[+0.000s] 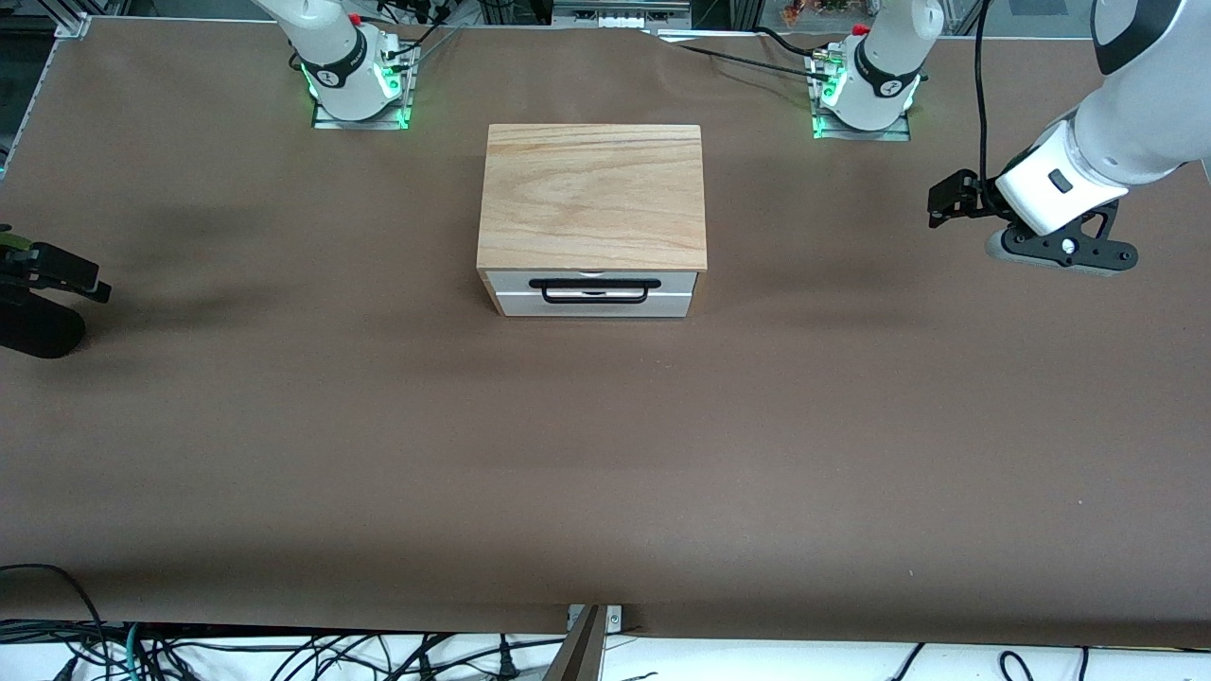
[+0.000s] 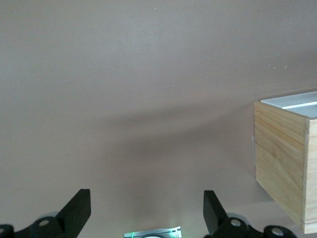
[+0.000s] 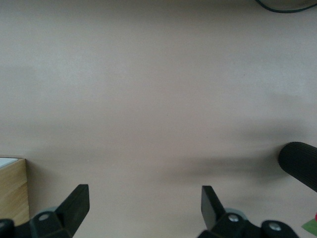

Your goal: Pull top drawer with both arms simultaneously

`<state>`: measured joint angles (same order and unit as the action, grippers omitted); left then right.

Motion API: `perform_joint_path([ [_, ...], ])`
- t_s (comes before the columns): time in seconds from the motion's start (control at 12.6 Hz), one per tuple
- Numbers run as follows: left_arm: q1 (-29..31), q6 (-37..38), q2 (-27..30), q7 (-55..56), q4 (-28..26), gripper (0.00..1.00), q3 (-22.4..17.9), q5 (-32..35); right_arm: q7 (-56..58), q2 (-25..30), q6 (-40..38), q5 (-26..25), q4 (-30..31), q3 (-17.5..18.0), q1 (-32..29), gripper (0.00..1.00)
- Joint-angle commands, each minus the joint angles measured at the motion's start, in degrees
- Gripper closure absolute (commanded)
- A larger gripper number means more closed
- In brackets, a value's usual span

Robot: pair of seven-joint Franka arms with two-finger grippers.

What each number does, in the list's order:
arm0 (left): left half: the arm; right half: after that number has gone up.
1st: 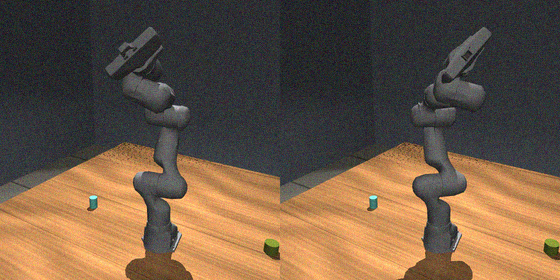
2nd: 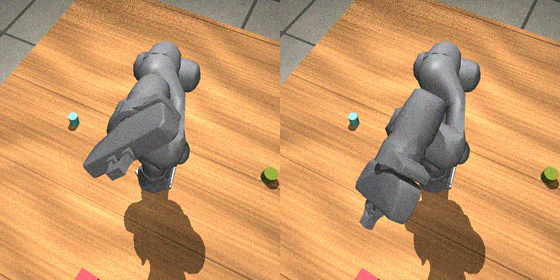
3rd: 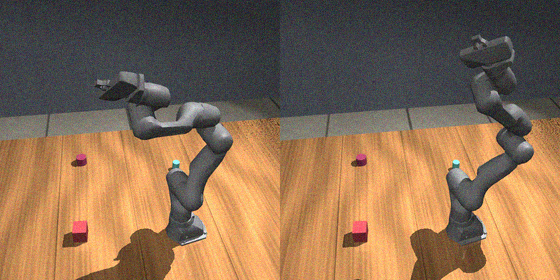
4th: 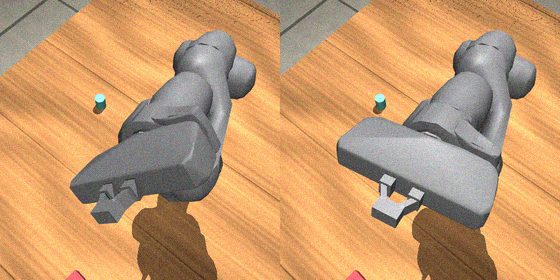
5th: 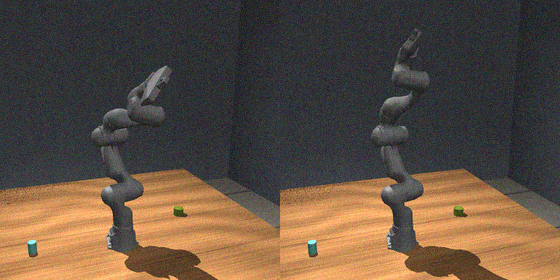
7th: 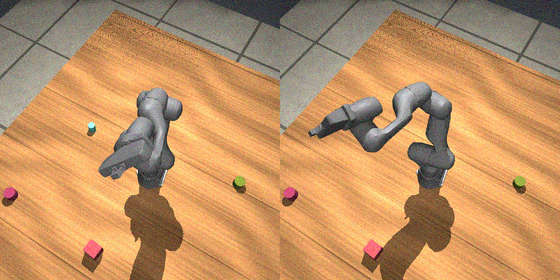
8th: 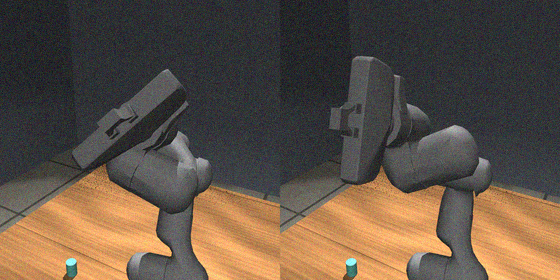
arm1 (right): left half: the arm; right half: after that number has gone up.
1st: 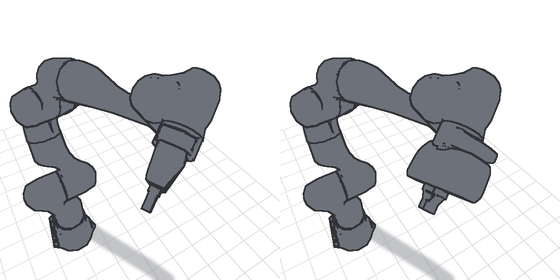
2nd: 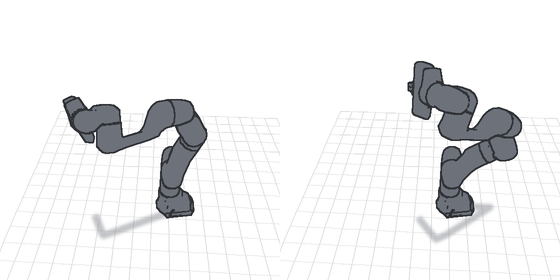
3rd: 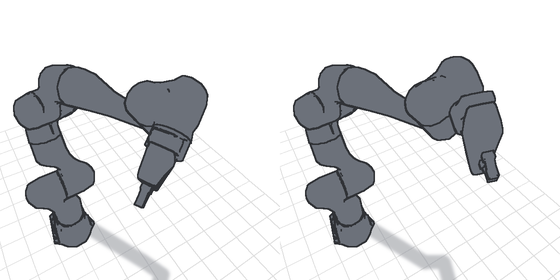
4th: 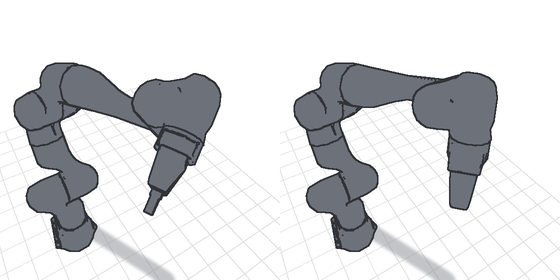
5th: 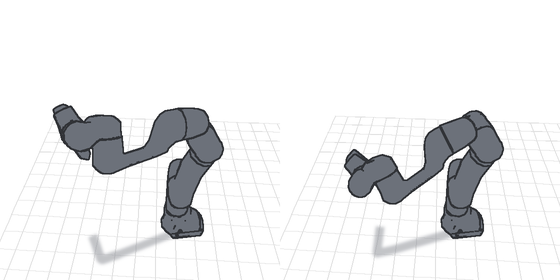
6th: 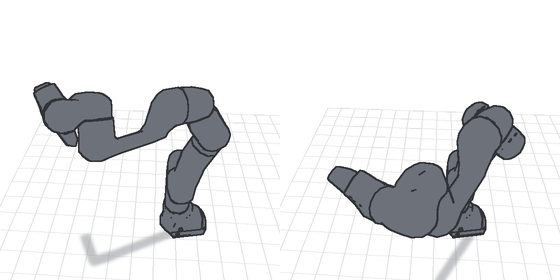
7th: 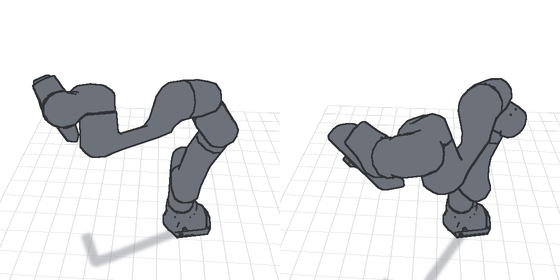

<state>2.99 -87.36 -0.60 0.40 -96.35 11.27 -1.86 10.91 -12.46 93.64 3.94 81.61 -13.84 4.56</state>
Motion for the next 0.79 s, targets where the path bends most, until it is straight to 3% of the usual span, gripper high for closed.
perform_joint_path([
  [0.0,0.0,1.31,-1.59,-0.23,2.48,0.0,0.15,-1.92,-0.45,-0.28,-0.82,-0.51,-1.28,0.13,-0.25,0.0],
  [0.32,-1.4,1.67,-2.39,-0.23,3.01,0.0,0.15,-6.3,-0.45,-0.28,-0.82,-0.43,-1.28,0.13,-0.17,0.0],
  [0.72,-0.96,1.76,-2.91,-0.4,3.36,0.0,0.06,-6.93,-0.45,-0.28,-0.74,-0.43,-1.28,0.13,-0.17,0.0],
])
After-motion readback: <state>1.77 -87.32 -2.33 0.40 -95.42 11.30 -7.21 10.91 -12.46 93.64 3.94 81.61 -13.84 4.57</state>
